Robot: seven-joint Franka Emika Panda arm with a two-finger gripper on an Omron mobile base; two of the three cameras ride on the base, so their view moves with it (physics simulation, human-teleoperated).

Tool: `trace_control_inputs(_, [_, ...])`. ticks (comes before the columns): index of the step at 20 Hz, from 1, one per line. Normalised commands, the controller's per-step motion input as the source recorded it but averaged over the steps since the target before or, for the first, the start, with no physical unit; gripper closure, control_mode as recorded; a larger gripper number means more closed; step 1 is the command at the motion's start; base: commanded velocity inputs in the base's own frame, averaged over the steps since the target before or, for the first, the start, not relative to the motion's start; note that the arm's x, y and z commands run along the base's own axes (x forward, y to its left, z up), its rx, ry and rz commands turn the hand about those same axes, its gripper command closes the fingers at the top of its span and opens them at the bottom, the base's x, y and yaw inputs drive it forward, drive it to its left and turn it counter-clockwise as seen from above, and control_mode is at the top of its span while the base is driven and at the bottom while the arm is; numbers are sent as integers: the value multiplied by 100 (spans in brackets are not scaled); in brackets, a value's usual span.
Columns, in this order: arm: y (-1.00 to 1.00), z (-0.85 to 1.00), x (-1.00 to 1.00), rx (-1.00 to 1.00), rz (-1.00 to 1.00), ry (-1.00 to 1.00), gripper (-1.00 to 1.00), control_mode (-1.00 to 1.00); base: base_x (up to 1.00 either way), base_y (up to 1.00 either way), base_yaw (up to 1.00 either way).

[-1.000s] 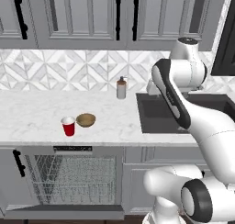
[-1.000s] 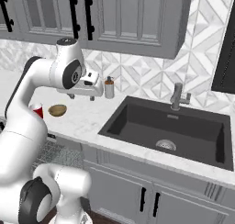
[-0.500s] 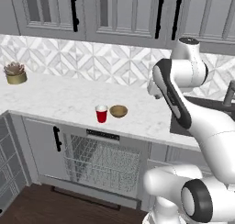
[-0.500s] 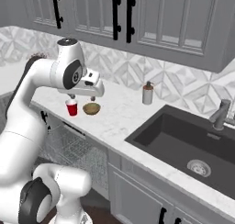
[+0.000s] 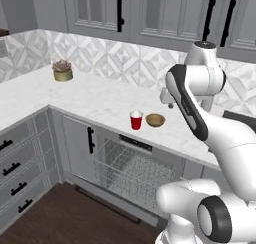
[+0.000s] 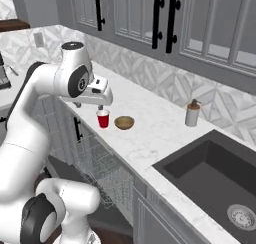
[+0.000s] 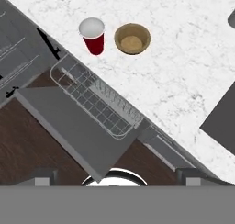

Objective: Pick up the cup and bowl from the counter, place them in the dishwasher, and close the dishwasher door.

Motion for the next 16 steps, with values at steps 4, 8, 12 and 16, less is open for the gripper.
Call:
trace_control_inputs(4, [0,0,0,0,0,0,-100,100,28,-46,39])
trace_control_inputs(8, [0,0,0,0,0,0,-100,100,26,-63,35])
trace_control_inputs(12, [0,0,0,0,0,0,-100,100,27,-59,29])
trace_control_inputs(16, [0,0,0,0,0,0,-100,100,17,-62,26])
